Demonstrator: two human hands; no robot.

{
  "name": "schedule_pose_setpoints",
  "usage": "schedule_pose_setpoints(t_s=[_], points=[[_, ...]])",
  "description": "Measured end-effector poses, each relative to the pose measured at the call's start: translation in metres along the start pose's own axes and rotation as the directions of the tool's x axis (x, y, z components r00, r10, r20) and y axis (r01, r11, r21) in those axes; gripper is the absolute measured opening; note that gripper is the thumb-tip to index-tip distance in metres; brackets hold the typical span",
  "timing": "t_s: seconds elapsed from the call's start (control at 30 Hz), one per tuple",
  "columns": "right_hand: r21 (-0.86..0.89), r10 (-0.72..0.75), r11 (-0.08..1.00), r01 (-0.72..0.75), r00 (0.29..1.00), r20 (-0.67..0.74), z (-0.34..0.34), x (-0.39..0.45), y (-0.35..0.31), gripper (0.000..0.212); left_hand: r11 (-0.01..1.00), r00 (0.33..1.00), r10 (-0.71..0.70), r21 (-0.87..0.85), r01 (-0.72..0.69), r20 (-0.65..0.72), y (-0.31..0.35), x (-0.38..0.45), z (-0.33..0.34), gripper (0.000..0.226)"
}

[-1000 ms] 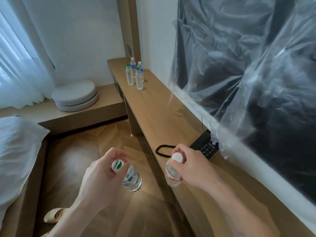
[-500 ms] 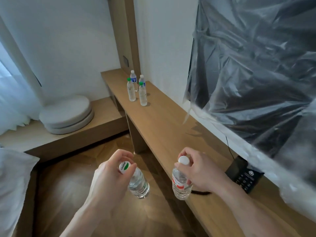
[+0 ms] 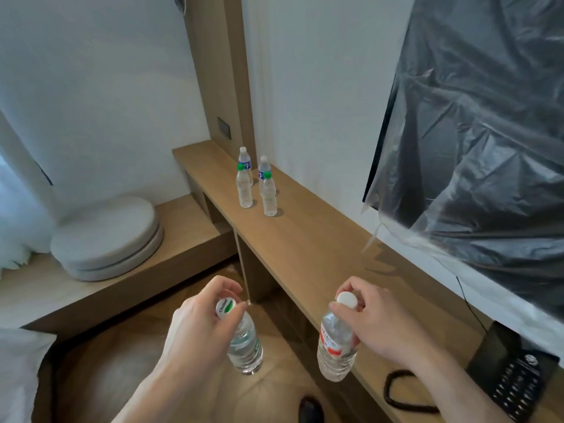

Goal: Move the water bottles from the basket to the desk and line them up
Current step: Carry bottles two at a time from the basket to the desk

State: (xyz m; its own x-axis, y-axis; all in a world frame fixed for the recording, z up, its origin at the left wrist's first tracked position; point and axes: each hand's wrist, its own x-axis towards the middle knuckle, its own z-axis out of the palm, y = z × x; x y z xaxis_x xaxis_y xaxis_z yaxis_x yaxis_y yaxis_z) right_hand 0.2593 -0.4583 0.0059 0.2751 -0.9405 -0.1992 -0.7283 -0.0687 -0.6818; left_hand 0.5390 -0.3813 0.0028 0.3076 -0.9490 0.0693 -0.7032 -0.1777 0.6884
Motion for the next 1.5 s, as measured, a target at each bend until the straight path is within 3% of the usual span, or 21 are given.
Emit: schedule_pose_setpoints(t_s=[0.67,0.93,1.07,1.23,1.5], points=[[0.018,0.088,0.996,-0.088,0.996,-0.014,0.022,0.32,-0.046,0.02,0.996,0.993,0.025,0.086,-0.035,0.115,-0.065,0.327,0.001,0.02],[0.017,0.23,0.973,-0.229,0.97,-0.078,0.023,0.424,-0.045,0.017,0.992,0.971,0.073,0.082,-0.094,0.226,-0.089,0.47,0.021,0.018],[0.045,0.318,0.948,-0.315,0.935,-0.156,0.035,0.474,-0.046,0.019,0.975,0.913,0.162,0.082,-0.207,0.375,-0.108,0.544,0.045,0.018],[0.112,0.451,0.893,-0.437,0.865,-0.22,0.052,0.531,-0.05,0.021,0.927,0.788,0.271,0.072,-0.369,0.553,-0.133,0.622,0.073,0.02],[0.278,0.559,0.826,-0.491,0.779,-0.284,0.071,0.616,-0.067,0.021,0.888,0.666,0.304,0.051,-0.457,0.681,-0.153,0.689,0.115,0.022]])
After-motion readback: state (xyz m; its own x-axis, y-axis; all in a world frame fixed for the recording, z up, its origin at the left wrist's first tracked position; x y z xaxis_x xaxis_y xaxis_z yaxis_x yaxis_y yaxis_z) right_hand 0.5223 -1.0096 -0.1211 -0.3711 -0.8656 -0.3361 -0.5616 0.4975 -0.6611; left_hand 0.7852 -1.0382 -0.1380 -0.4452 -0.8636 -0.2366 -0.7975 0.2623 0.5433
